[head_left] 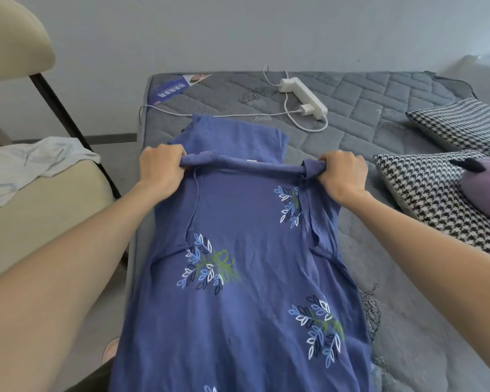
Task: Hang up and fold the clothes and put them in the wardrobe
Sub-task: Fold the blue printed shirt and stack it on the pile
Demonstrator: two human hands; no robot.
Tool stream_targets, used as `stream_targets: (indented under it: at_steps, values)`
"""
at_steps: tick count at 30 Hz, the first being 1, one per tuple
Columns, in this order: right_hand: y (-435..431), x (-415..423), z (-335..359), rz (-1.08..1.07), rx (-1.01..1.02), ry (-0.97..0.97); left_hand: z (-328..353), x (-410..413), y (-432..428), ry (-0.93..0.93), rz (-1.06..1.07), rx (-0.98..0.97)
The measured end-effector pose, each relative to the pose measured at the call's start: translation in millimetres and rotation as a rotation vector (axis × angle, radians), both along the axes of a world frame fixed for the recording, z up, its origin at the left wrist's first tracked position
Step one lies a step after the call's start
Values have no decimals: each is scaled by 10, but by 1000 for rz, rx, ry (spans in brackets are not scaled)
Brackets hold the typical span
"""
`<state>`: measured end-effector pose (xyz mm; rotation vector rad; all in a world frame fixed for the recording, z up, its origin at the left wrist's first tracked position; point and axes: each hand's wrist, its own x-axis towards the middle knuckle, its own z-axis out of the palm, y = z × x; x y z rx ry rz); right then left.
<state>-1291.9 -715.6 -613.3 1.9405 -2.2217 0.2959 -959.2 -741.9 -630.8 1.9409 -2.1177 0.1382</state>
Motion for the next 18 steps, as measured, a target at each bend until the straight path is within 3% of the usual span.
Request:
stream_targets:
  at_steps: [6, 18]
  values:
    - [36, -34, 73, 2, -148, -81, 157, -2, -3, 60, -46, -137]
    - [905, -98, -232, 139, 32, -232, -98, 176, 926, 209, -88, 23]
